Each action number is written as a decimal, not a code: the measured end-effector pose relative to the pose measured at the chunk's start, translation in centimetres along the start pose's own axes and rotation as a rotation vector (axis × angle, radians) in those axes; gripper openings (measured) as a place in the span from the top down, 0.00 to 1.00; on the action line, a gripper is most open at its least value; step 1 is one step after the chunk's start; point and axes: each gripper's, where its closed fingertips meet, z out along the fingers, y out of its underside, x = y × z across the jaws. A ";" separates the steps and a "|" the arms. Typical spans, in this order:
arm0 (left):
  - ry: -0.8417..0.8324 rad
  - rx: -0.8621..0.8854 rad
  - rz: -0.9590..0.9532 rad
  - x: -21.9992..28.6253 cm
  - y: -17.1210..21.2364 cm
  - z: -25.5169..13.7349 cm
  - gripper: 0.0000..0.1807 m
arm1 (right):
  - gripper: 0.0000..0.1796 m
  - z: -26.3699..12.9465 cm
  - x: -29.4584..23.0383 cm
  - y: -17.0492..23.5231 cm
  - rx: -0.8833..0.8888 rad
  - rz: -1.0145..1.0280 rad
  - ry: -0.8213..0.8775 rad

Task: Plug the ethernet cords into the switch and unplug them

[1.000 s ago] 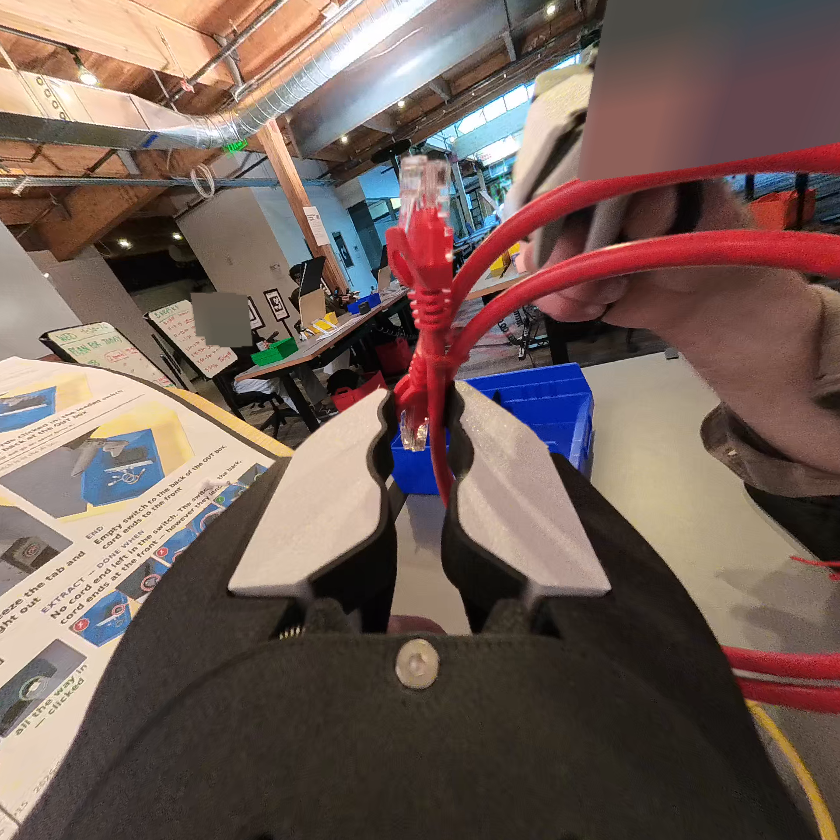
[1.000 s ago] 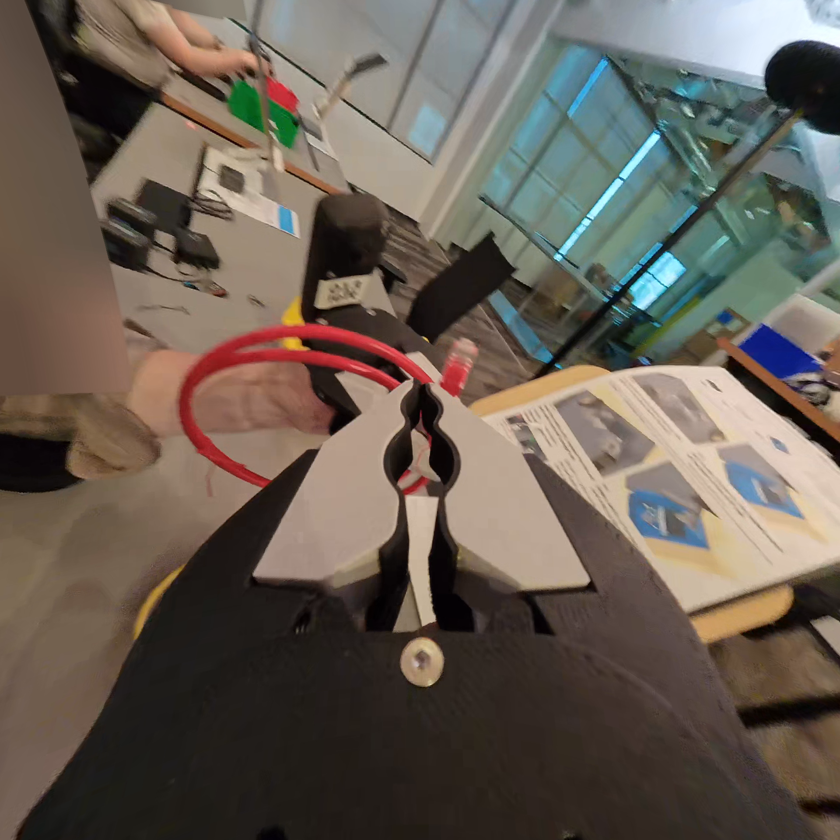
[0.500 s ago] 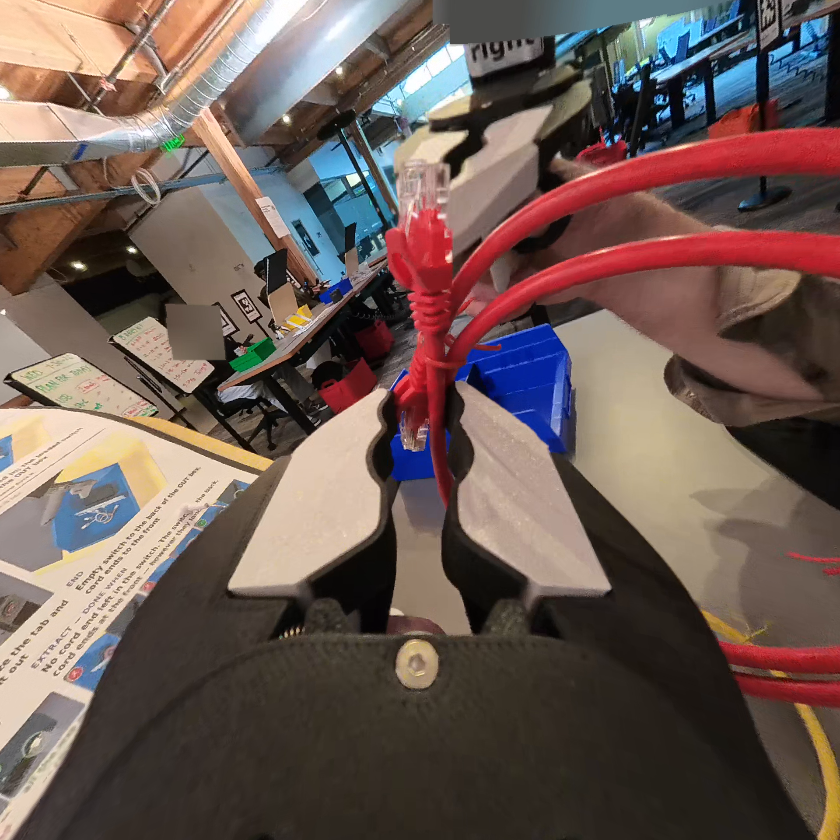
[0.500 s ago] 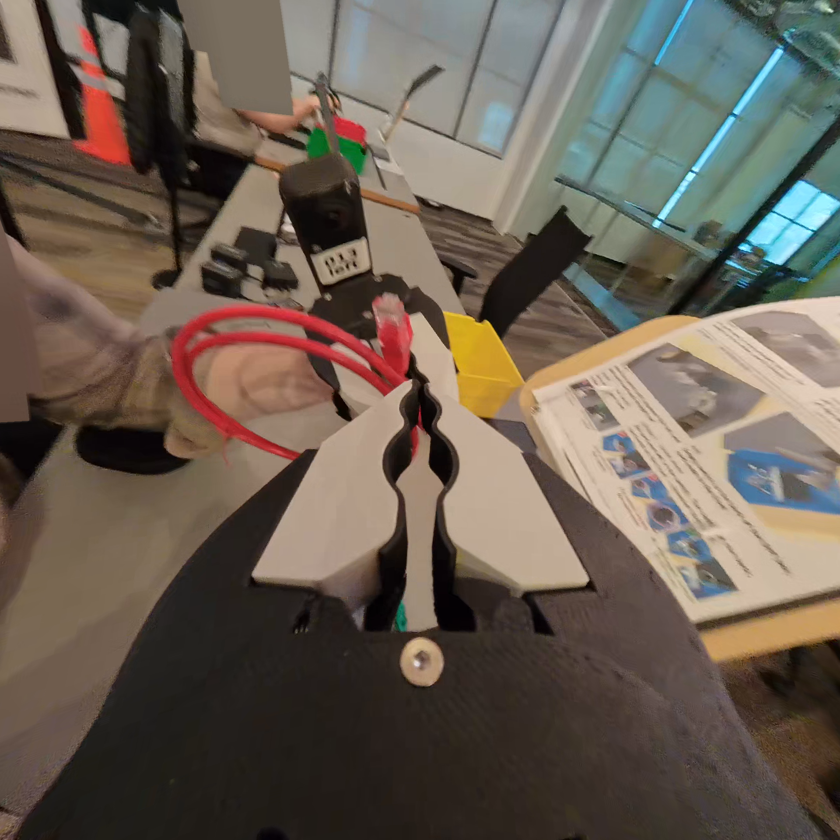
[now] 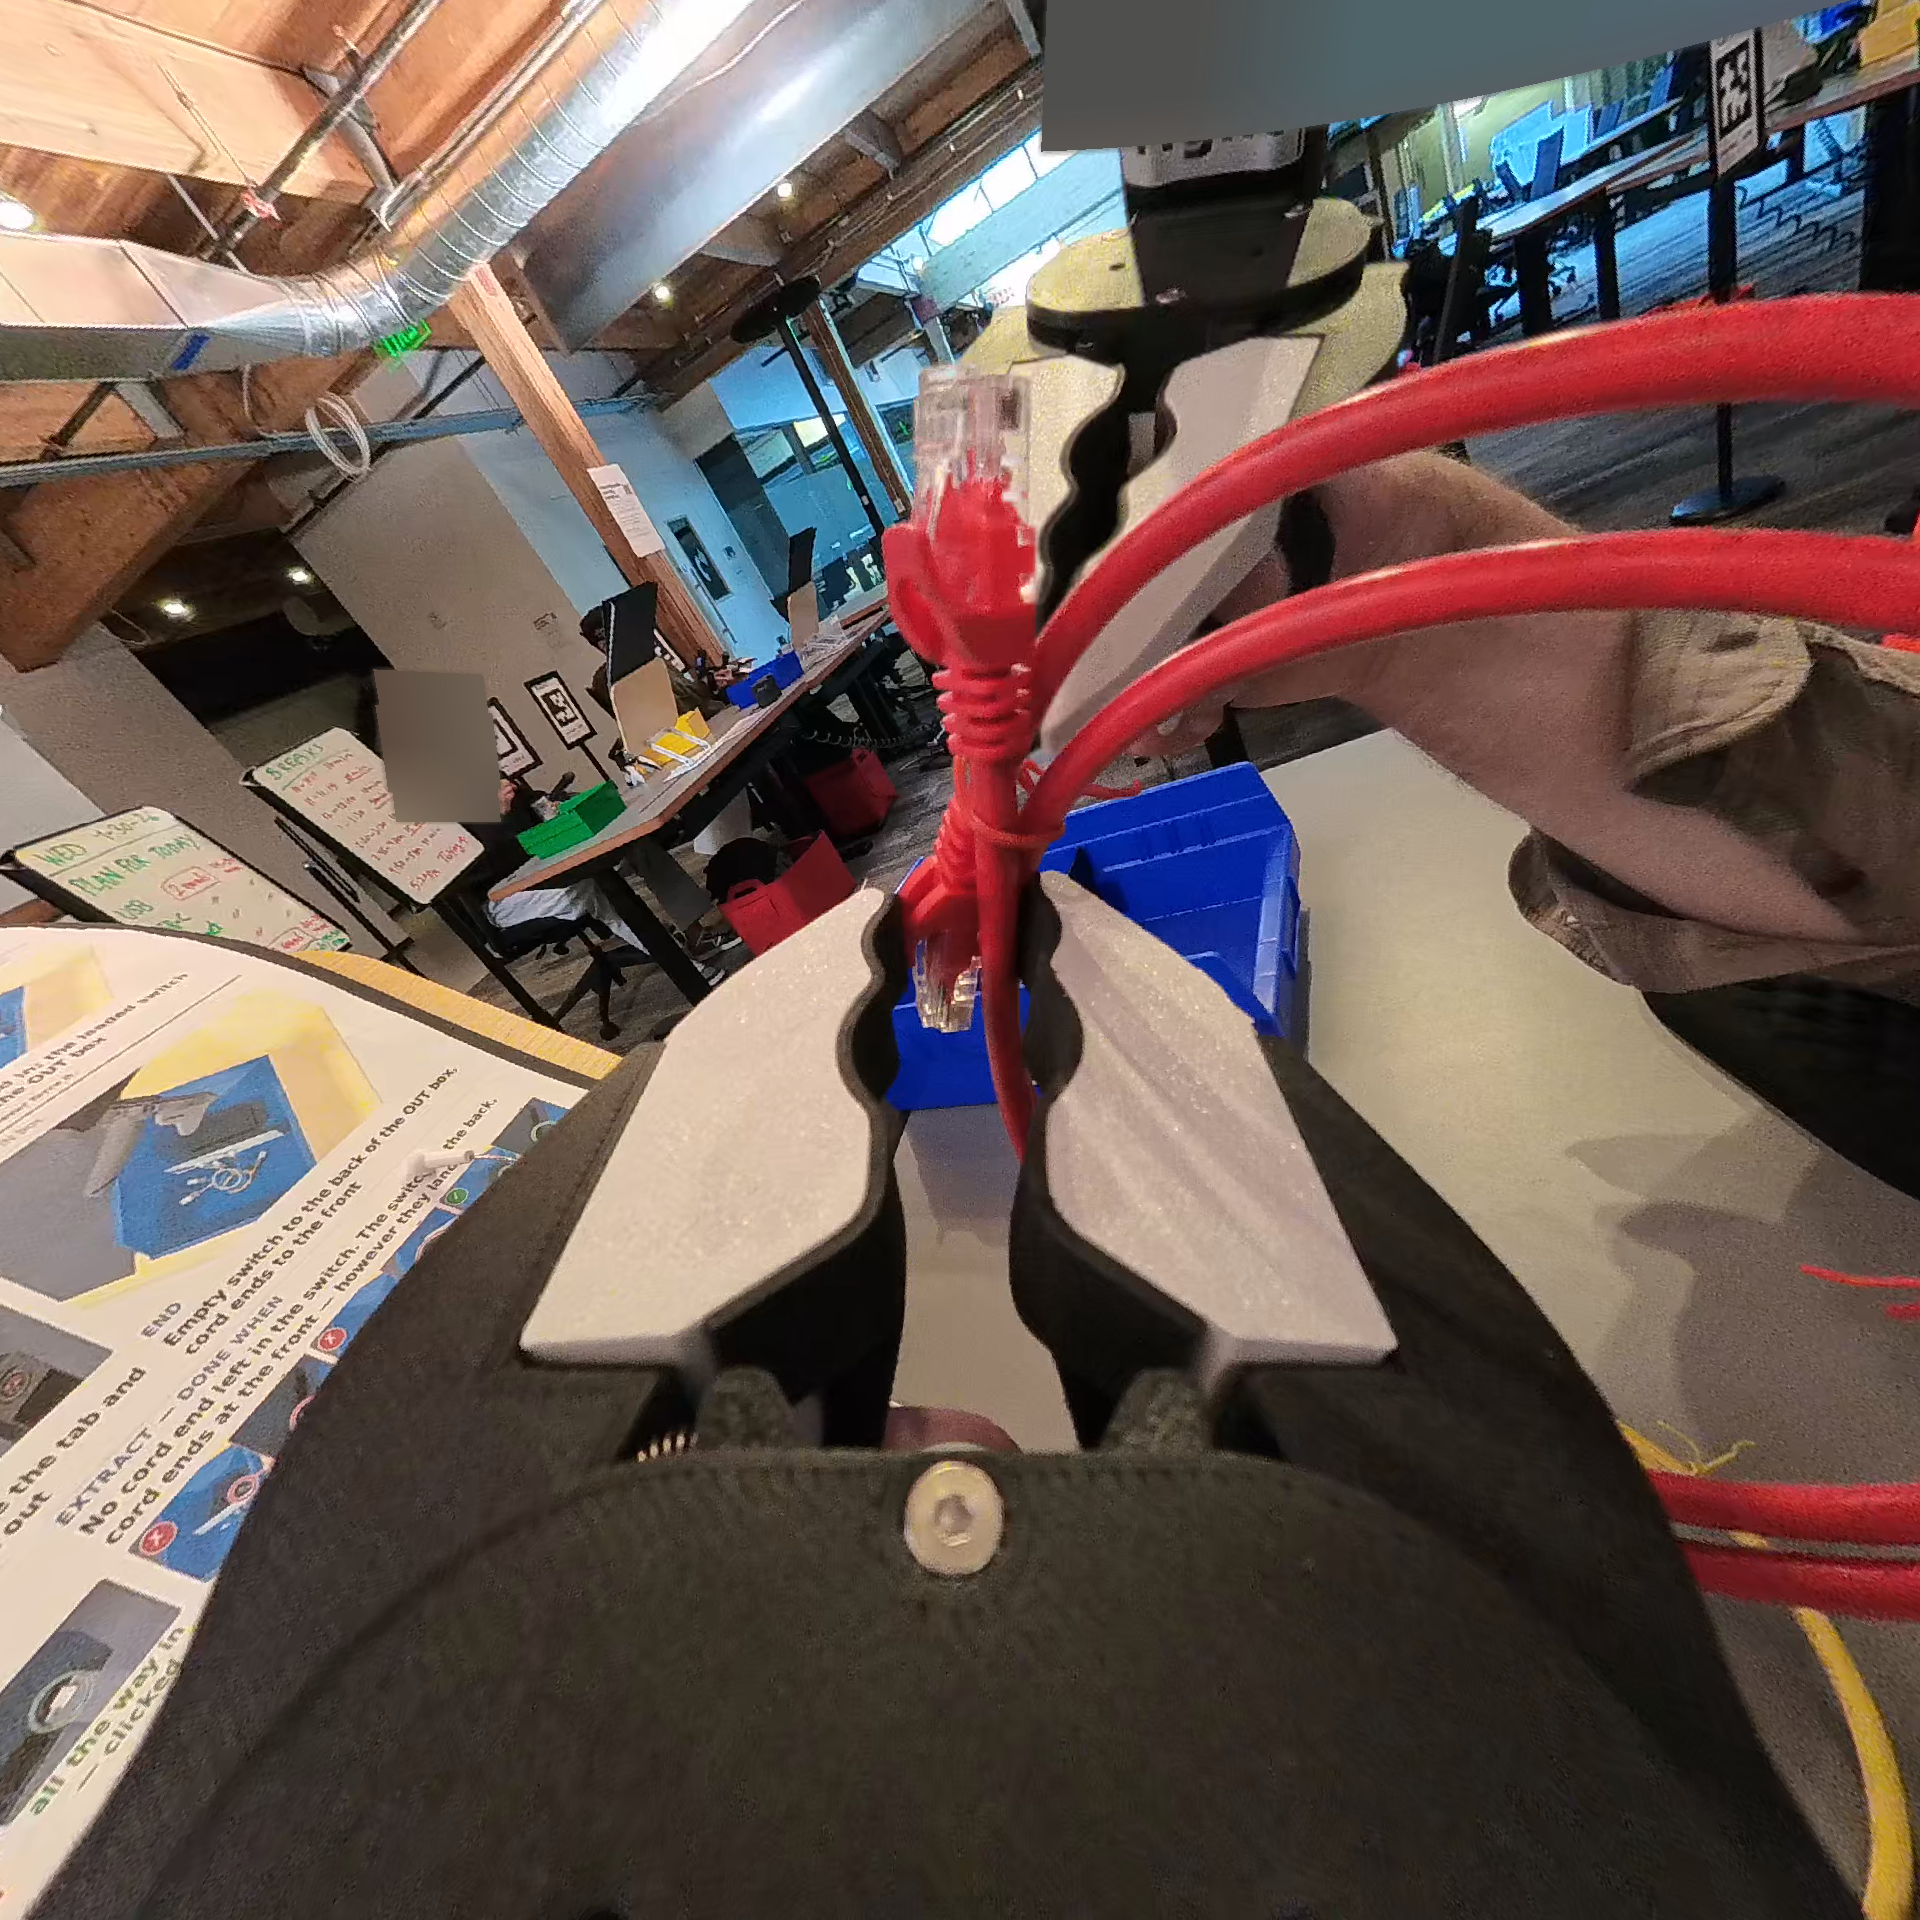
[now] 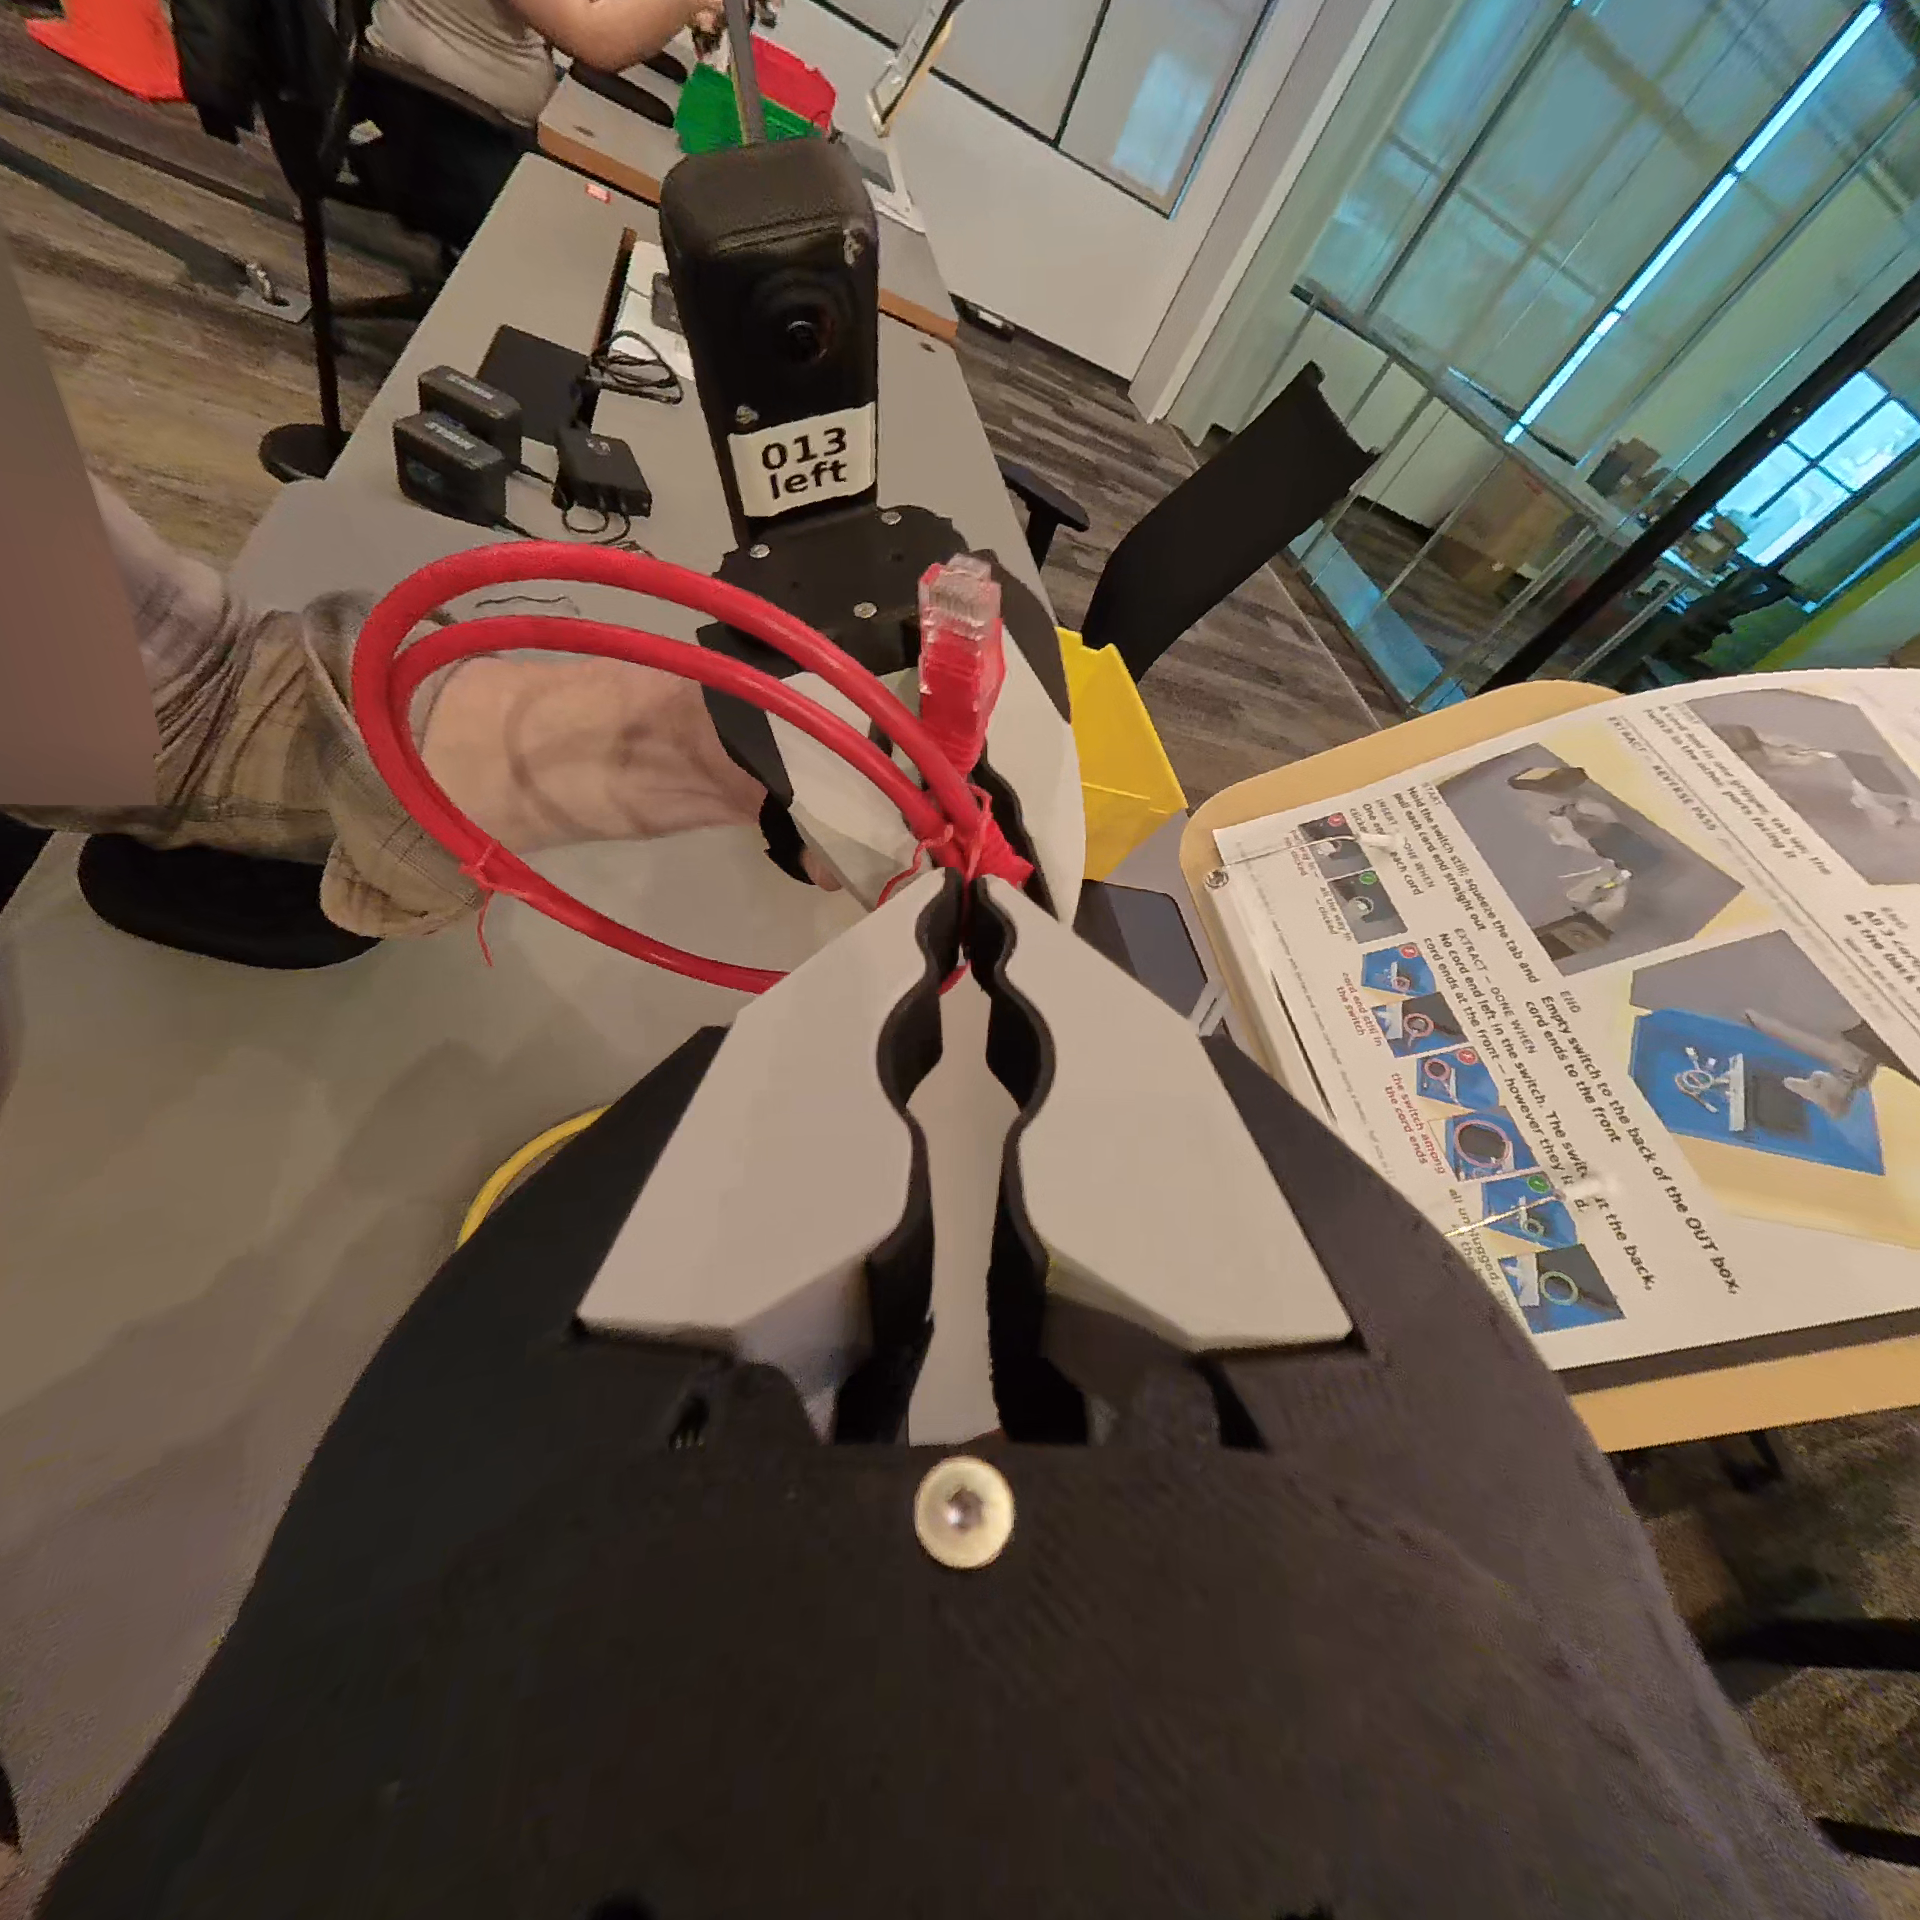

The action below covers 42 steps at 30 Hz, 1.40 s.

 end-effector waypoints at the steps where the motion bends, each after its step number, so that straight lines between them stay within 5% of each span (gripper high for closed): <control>1: 0.001 -0.001 0.000 0.0 0.0 0.0 0.89 | 1.00 0.0 0.1 0.0 0.000 0.006 0.006; 8: 0.040 -0.105 0.126 1.6 1.0 0.7 0.89 | 1.00 0.5 1.2 0.3 -0.019 0.045 0.057; 19: -0.008 -0.454 0.318 1.4 6.5 1.8 0.89 | 1.00 0.8 -4.2 -2.1 -0.009 -0.074 -0.136; 23: -0.108 -0.439 0.239 -1.5 6.6 0.1 0.89 | 1.00 -1.5 -1.1 -1.3 -0.021 -0.027 0.003; 29: -0.206 -0.430 0.196 -4.6 6.2 -3.1 0.89 | 1.00 -4.4 3.4 5.0 -0.278 0.049 0.205; 42: -0.223 -0.475 0.184 -5.6 7.0 -4.5 0.89 | 1.00 -10.7 9.5 12.5 -0.607 0.185 0.508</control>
